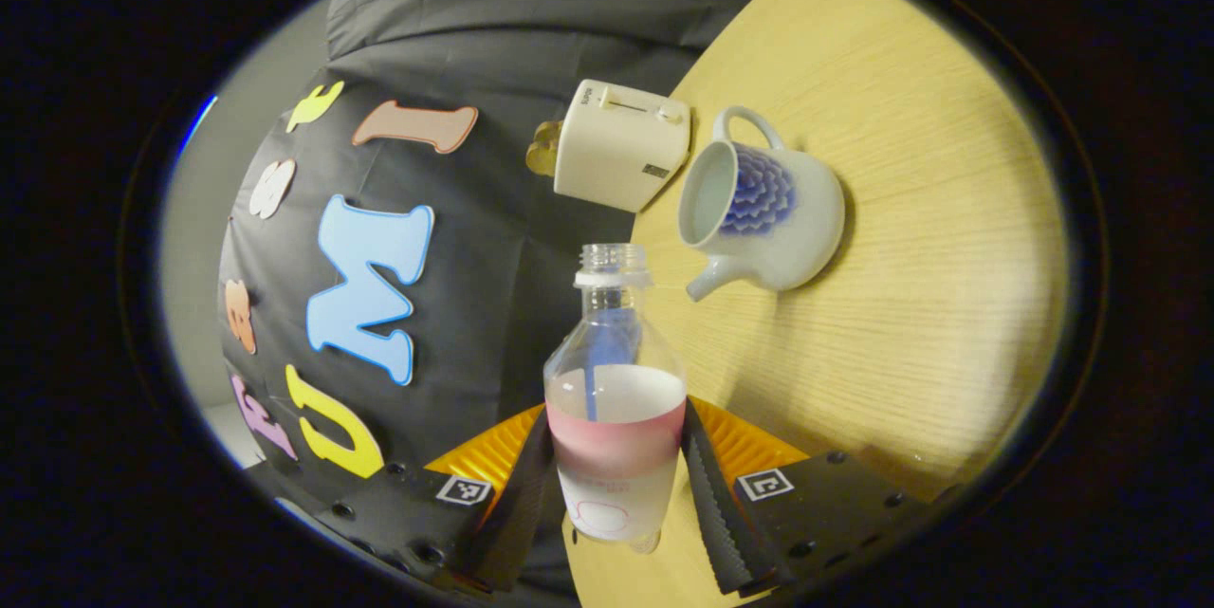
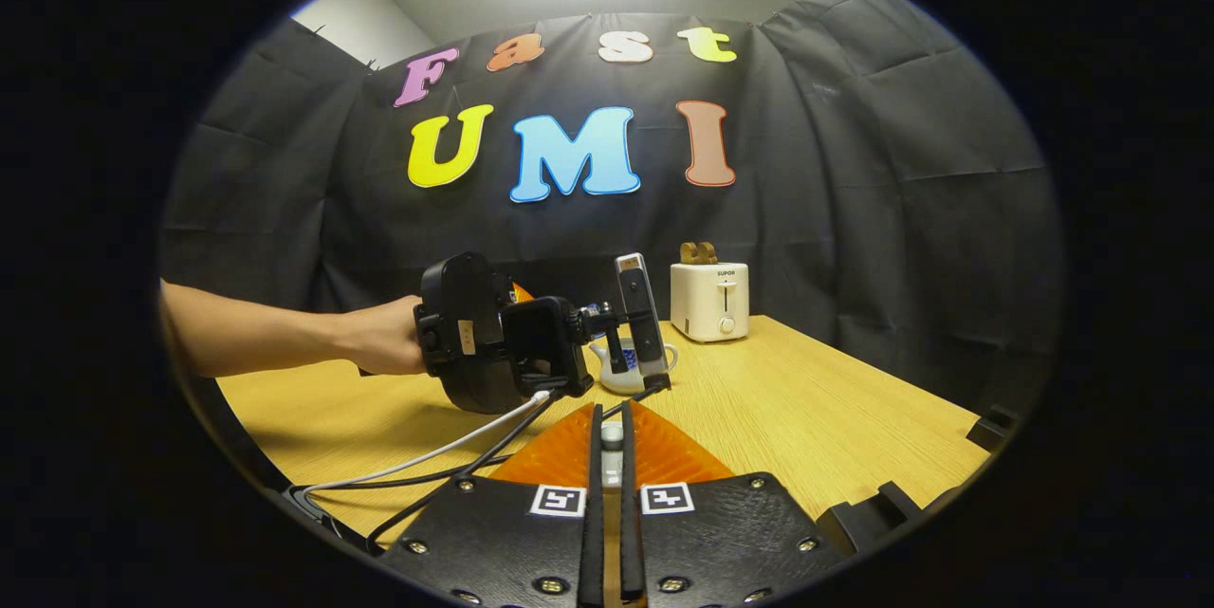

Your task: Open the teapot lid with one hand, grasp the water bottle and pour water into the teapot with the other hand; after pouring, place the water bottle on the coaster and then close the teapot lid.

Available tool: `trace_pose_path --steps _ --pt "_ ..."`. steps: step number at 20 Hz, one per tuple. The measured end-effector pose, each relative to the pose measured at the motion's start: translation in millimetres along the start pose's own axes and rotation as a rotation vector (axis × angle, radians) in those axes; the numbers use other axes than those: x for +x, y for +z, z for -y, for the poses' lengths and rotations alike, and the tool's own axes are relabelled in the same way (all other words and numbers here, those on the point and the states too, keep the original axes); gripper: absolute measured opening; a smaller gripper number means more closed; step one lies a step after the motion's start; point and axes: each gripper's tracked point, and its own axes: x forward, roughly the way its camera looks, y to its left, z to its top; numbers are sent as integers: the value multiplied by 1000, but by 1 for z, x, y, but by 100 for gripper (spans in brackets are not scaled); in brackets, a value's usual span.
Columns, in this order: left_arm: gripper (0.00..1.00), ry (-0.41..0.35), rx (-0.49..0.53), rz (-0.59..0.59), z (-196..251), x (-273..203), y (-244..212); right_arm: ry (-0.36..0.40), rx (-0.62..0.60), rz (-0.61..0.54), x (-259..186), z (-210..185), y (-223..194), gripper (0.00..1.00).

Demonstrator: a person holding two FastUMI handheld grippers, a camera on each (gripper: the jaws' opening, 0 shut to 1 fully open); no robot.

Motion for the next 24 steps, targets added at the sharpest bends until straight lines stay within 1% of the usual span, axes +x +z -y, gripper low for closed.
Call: trace_pose_path --steps 3,14,16,17,20,24 --pt "84 -7 29 2 2 0 5 -5 3 -4 0 3 -1 7" --pt "85 -21 239 -22 0 7 18 -4 6 -30 1 6 -7 7" --pt "85 -43 281 -35 3 11 19 -7 6 -29 1 8 -7 7" --pt "84 -39 294 -35 1 10 19 -6 6 -29 1 7 -6 7" --pt "84 -41 319 -38 1 10 22 -6 7 -36 2 8 -9 7" --pt "84 -40 387 -47 -2 7 24 -8 10 -39 3 9 -9 7"
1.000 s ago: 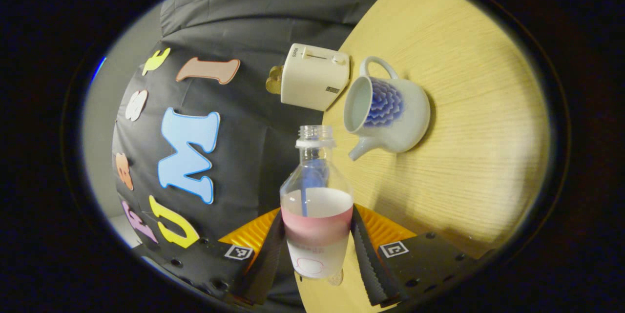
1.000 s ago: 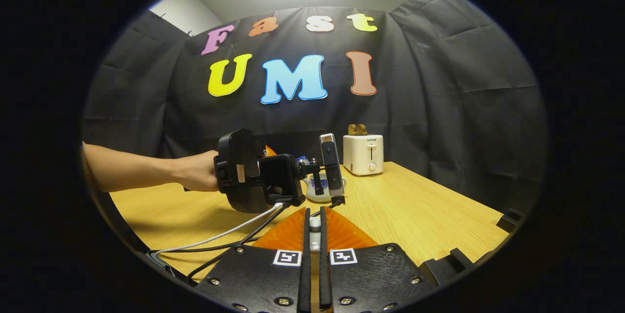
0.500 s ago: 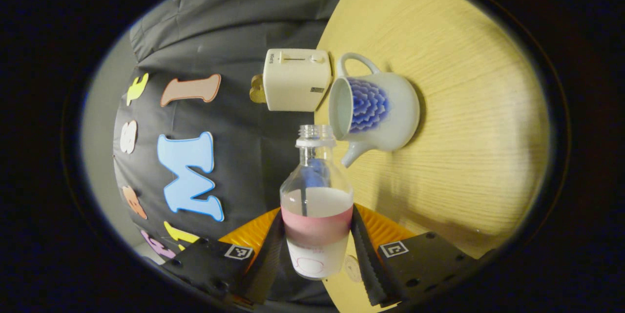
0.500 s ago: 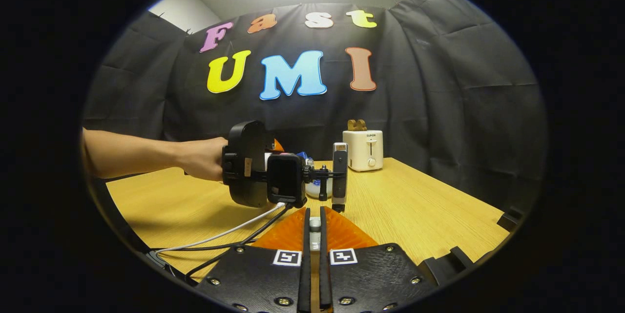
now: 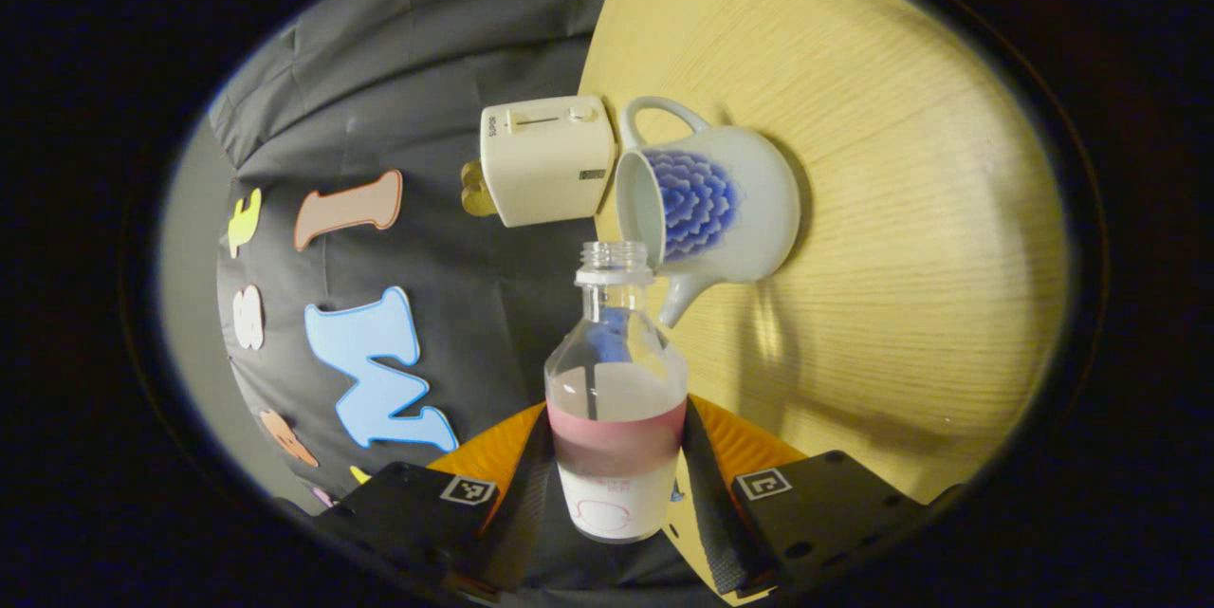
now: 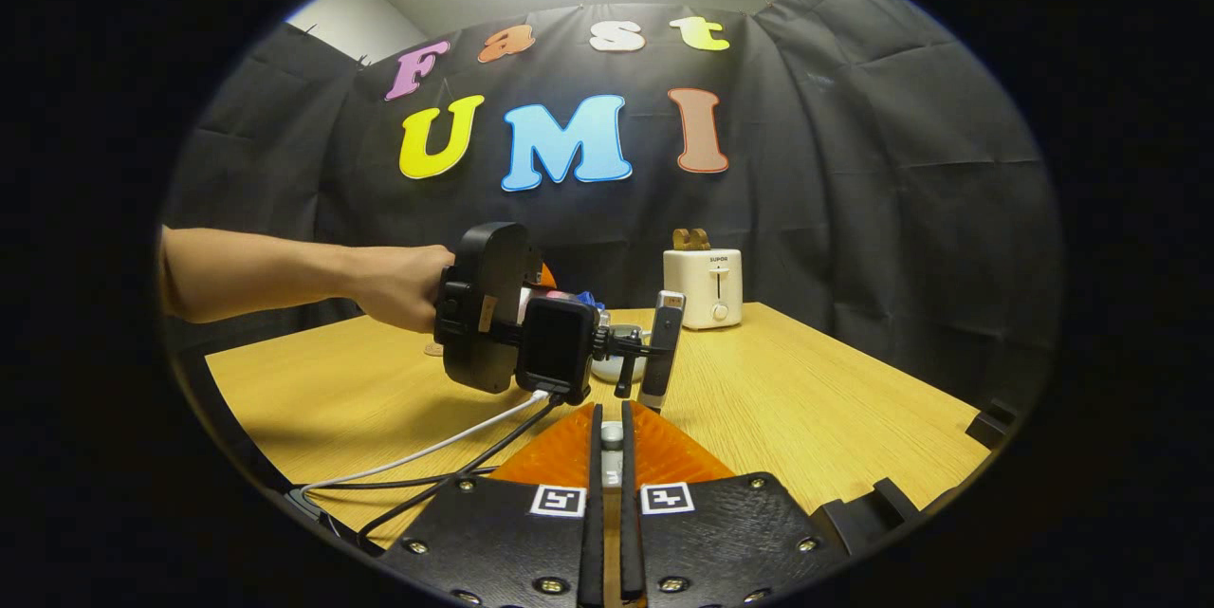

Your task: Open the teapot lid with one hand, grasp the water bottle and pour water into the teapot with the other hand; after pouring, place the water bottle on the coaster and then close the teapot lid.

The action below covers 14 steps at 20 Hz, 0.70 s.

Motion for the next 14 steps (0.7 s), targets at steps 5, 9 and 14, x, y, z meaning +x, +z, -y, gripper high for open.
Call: trace_pose_path --steps 5,9,14 --pt "84 3 59 -7 -3 -1 -1 -3 3 0 0 2 1 7" --pt "84 9 114 -12 -7 -3 0 -4 4 -2 0 3 0 7" --pt "84 9 157 -11 -9 -6 2 -9 5 -3 -1 6 0 7"
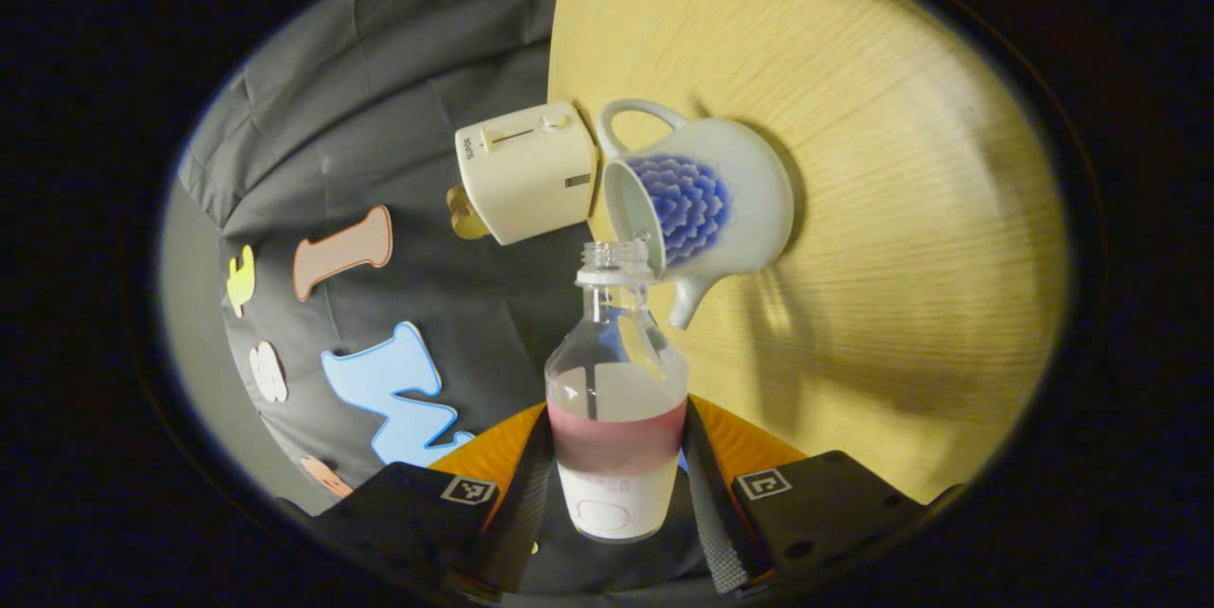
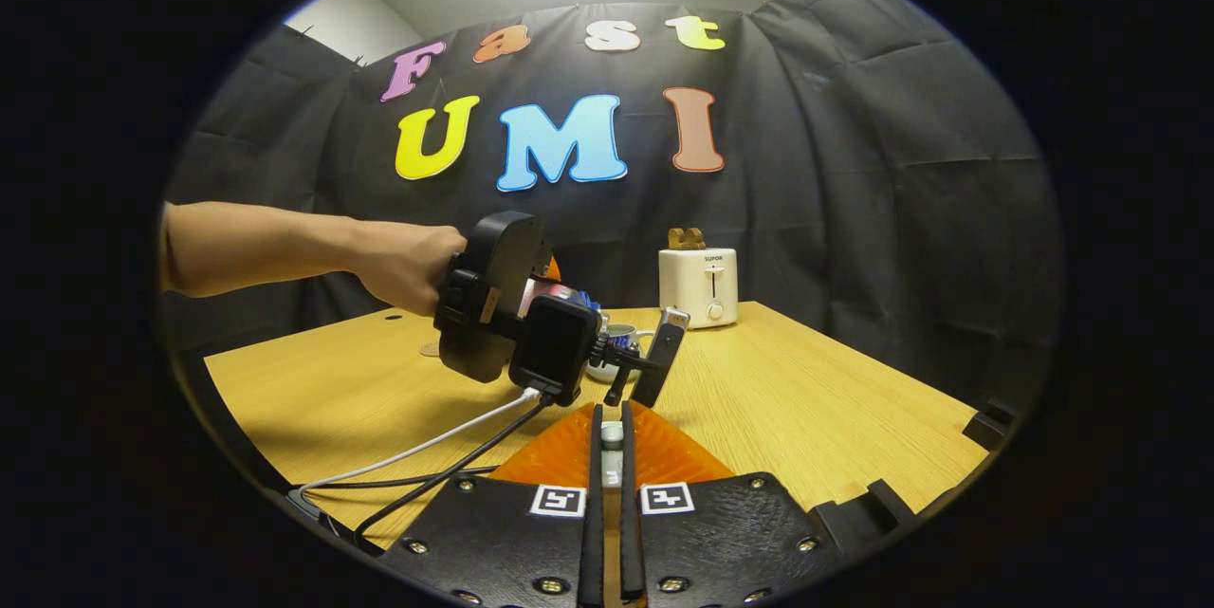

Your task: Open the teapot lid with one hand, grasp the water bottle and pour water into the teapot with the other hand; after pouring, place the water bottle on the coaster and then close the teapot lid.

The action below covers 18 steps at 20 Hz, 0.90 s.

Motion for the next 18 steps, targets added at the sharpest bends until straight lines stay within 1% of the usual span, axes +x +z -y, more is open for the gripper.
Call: trace_pose_path --steps 18 --pt "83 7 124 -24 -9 -2 1 -1 1 -9 -1 3 -2 7"
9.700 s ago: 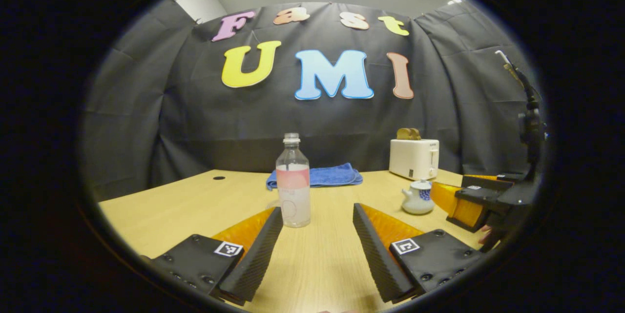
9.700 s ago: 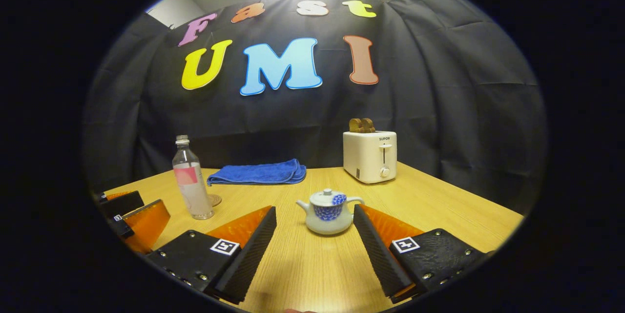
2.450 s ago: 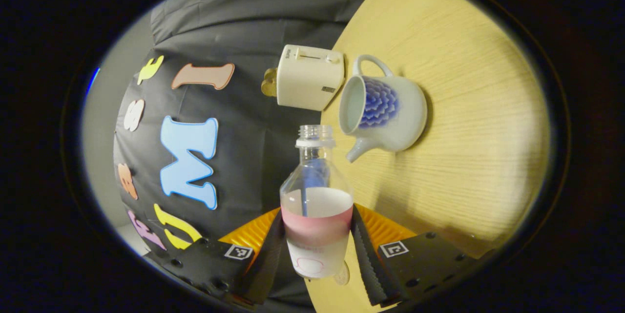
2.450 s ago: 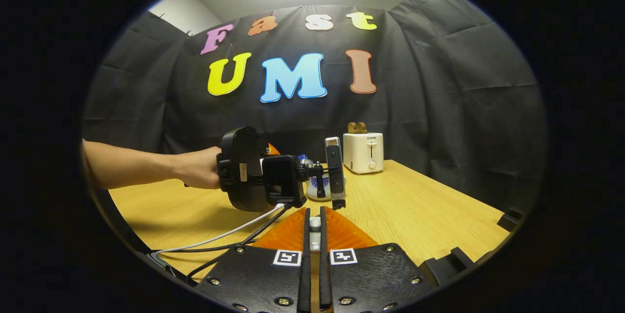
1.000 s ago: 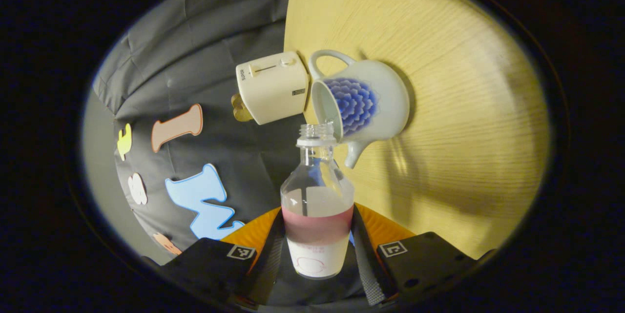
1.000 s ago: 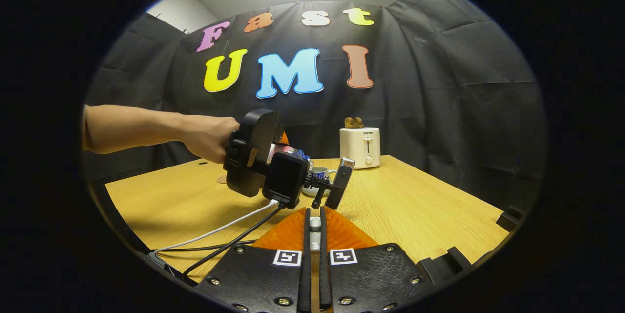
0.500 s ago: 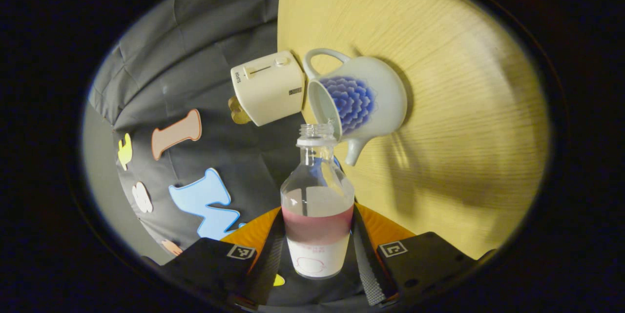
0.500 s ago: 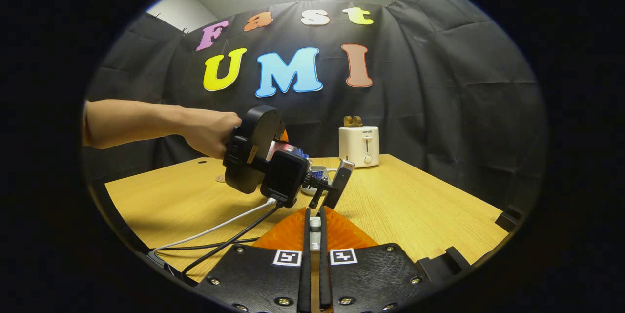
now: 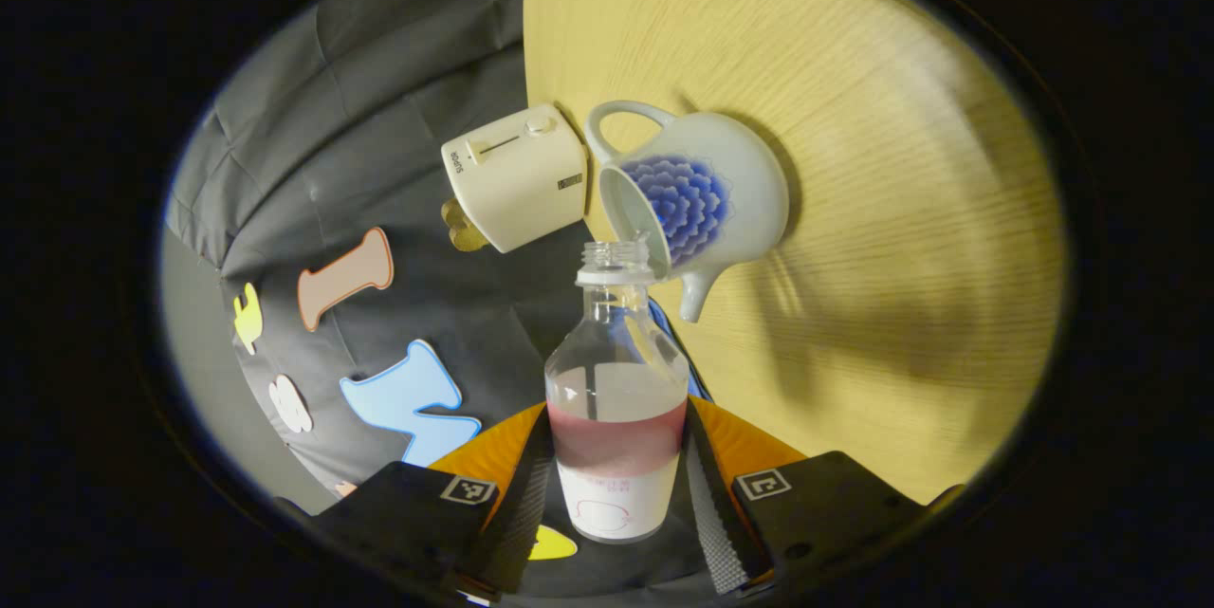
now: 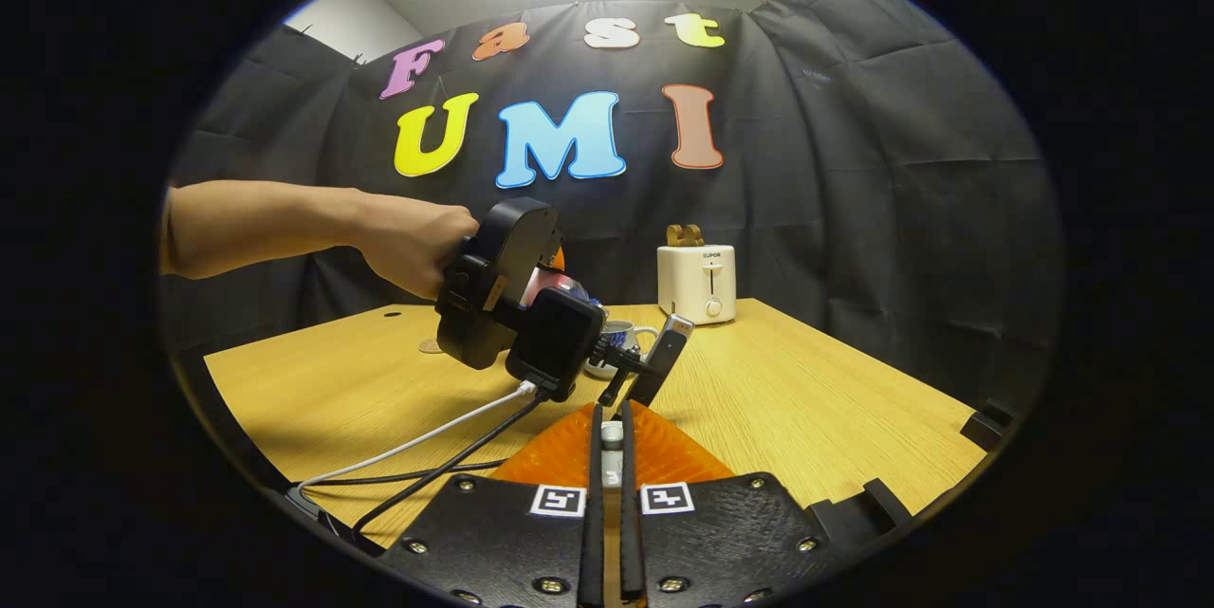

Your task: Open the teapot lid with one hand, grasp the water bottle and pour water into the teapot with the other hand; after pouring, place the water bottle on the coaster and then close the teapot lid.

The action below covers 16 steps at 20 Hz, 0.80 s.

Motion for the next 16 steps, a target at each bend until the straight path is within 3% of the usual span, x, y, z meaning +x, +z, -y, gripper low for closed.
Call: trace_pose_path --steps 8,9,10,16 --pt "83 32 49 -9 -5 -6 1 -1 1 -1 -1 0 0 7" --pt "76 41 64 -18 -5 -6 0 -1 1 -3 0 0 0 7" --pt "83 48 73 -22 -6 -7 -1 -1 1 -4 -1 0 0 7" --pt "84 66 105 -25 -13 -8 -3 -3 -2 -4 0 1 -1 7"
